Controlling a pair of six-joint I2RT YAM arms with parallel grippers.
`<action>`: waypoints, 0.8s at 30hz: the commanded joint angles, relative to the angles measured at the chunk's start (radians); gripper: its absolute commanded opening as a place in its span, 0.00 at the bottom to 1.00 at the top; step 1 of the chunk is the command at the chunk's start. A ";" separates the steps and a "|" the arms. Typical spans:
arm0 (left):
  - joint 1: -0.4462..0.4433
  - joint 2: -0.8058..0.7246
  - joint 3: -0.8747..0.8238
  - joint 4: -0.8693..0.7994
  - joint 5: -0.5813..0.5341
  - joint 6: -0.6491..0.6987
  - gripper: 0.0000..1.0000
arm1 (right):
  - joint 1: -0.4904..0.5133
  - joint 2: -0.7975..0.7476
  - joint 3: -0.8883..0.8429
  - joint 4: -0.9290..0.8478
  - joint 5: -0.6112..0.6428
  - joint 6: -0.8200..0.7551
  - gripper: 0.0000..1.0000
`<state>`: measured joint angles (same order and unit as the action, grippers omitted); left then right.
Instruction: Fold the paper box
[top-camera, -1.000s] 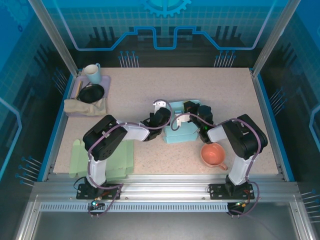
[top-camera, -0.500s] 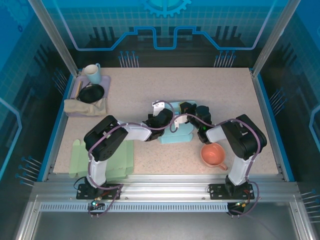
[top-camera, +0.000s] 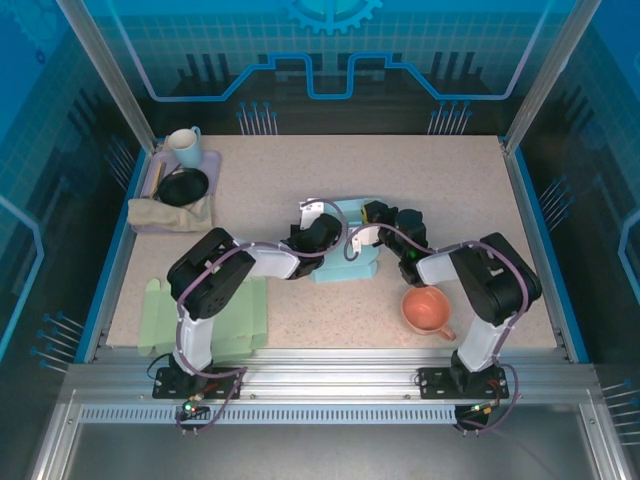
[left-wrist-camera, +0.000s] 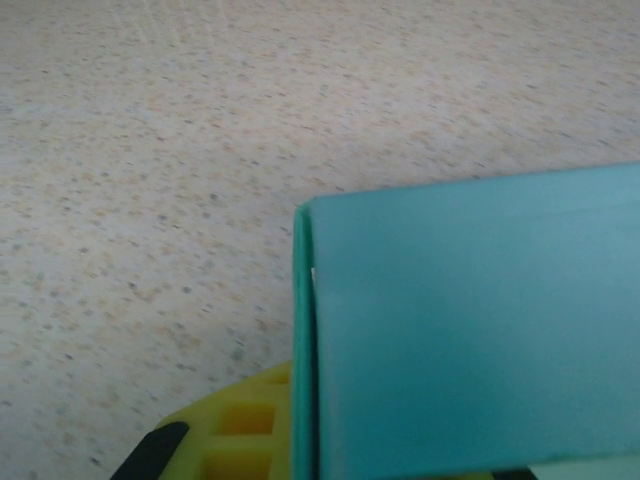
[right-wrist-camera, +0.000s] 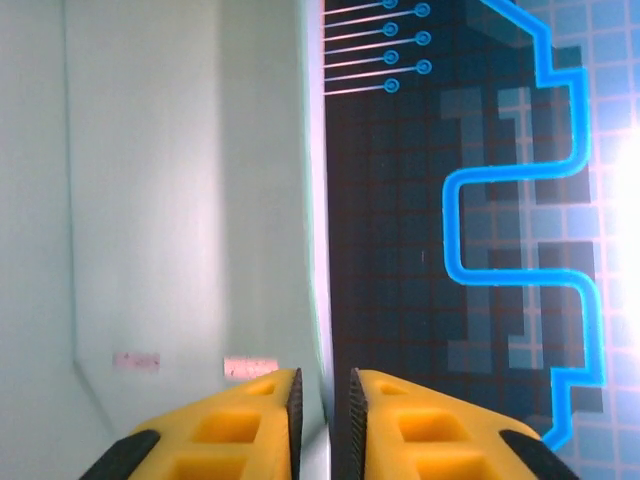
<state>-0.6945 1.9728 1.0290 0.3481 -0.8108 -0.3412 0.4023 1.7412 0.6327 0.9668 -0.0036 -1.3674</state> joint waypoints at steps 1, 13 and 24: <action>0.019 0.005 -0.037 0.031 0.027 0.096 0.00 | -0.012 -0.125 0.005 -0.152 -0.088 0.117 0.28; 0.028 -0.080 -0.227 0.273 0.345 0.349 0.00 | -0.013 -0.372 0.240 -0.831 -0.124 0.885 0.36; 0.062 -0.119 -0.266 0.272 0.454 0.380 0.00 | 0.087 -0.374 0.265 -1.083 0.129 1.604 0.37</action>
<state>-0.6422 1.8690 0.7906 0.6636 -0.4171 -0.0132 0.4824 1.3598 0.9611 -0.0364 0.0906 0.0109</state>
